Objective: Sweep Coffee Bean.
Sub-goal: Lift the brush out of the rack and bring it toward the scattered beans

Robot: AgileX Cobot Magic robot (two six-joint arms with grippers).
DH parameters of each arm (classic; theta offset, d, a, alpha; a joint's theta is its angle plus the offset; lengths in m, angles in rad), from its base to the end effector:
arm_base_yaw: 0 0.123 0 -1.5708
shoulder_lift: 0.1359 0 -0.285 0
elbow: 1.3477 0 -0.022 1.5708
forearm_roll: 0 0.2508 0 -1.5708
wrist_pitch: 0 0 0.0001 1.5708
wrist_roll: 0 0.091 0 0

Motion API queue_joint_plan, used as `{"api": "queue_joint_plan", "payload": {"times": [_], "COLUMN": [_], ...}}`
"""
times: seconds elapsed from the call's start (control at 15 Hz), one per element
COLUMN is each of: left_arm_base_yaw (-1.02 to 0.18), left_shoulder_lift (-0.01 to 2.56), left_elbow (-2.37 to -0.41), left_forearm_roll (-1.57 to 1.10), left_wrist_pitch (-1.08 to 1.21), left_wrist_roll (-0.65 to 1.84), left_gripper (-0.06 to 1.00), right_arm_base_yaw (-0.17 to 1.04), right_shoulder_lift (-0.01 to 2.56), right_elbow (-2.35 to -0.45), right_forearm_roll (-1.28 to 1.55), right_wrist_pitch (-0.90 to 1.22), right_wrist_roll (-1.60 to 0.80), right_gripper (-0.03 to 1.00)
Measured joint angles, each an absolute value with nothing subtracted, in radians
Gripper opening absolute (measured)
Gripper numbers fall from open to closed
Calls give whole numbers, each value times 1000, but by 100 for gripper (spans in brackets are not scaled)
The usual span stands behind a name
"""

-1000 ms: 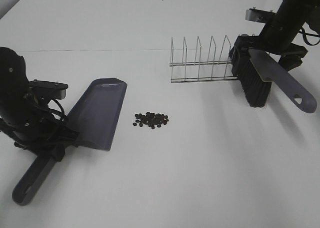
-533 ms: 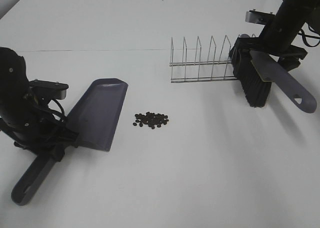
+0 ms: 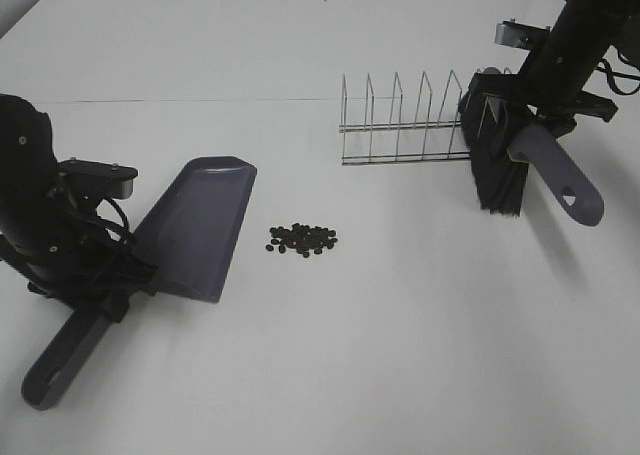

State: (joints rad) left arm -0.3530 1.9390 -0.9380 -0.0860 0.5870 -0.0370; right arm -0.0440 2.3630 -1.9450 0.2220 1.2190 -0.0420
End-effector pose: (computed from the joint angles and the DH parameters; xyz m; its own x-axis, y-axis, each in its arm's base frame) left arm 0.2938 -0.1129 0.0967 -0.9682 0.2413 -0.0661 0.2450 0.9680 -0.0549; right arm 0.4753 -0.0021 0.1442 -0.9967 0.0788 -0.0217 0.0726 0.9755 0.2075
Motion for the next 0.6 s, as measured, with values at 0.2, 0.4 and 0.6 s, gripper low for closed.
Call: {"api": "queue_joint_plan", "payload": {"times": [0.2, 0.4, 0.6], "left_arm_base_yaw": [-353, -353, -353], "left_shoulder_lift": [1939, 1939, 1939], "left_elbow": [-938, -938, -938], "left_forearm_roll": [-86, -86, -86], "left_wrist_pitch": [587, 587, 587], "left_wrist_roll": [-37, -37, -37], "left_gripper": [31, 31, 31], "right_arm_base_yaw": [-44, -44, -44], "right_shoulder_lift": [2363, 2363, 2329], "right_elbow": [-1945, -1945, -1945], "right_forearm_roll": [220, 220, 220], "right_wrist_pitch": [1219, 1219, 1219], "right_wrist_roll": [-42, -42, -30], "right_gripper": [30, 30, 30]}}
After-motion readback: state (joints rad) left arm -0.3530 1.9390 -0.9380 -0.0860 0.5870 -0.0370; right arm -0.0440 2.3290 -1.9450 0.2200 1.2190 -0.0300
